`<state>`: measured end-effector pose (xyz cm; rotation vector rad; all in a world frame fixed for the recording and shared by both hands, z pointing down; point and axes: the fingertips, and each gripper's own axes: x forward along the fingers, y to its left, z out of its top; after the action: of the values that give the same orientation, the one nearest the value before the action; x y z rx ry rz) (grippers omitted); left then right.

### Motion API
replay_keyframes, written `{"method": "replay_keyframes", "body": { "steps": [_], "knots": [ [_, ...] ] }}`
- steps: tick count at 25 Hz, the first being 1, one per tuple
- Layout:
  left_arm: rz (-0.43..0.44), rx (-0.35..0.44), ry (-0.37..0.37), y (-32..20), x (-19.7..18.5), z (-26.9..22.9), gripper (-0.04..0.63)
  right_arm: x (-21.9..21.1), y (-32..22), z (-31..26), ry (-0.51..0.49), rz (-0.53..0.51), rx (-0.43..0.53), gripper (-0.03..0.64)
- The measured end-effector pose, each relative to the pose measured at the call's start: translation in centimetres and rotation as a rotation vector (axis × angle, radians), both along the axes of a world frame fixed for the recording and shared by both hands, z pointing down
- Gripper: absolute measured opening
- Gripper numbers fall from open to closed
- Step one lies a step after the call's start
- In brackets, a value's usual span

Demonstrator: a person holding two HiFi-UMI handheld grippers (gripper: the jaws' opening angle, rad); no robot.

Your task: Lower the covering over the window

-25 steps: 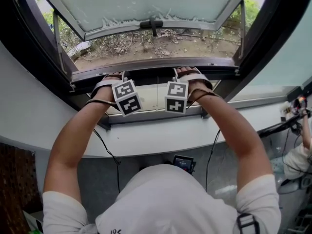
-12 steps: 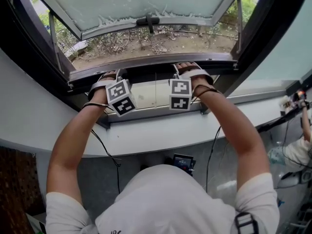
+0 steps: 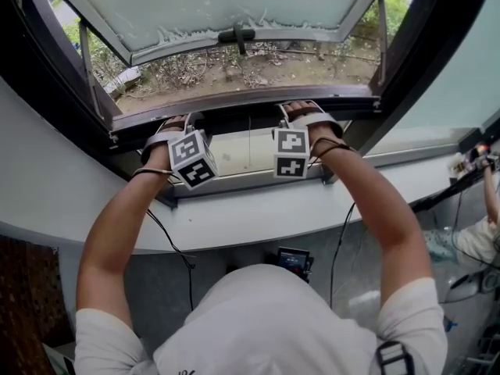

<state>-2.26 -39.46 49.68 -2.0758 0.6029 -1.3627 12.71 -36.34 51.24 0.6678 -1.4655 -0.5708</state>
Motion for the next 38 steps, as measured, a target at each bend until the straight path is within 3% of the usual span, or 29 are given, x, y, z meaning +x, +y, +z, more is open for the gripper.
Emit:
{"method": "replay_keyframes", "body": {
  "steps": [12, 20, 29, 38],
  "knots": [
    [-0.010, -0.025, 0.040, 0.3, 0.0, -0.3, 0.130, 0.4, 0.3, -0.1, -0.015, 0.020, -0.018, 0.265],
    [-0.002, -0.028, 0.134, 1.0, 1.0, -2.4, 0.130, 0.1, 0.6, -0.9, -0.054, 0.026, -0.009, 0.265],
    [-0.052, -0.095, 0.329, 2.2, 1.4, -4.1, 0.129, -0.1, 1.4, -2.5, -0.135, 0.046, 0.039, 0.264],
    [-0.102, -0.128, 0.646, 3.4, 1.4, -9.7, 0.104, -0.7, 2.5, -5.9, -0.382, 0.136, 0.081, 0.231]
  ]
}}
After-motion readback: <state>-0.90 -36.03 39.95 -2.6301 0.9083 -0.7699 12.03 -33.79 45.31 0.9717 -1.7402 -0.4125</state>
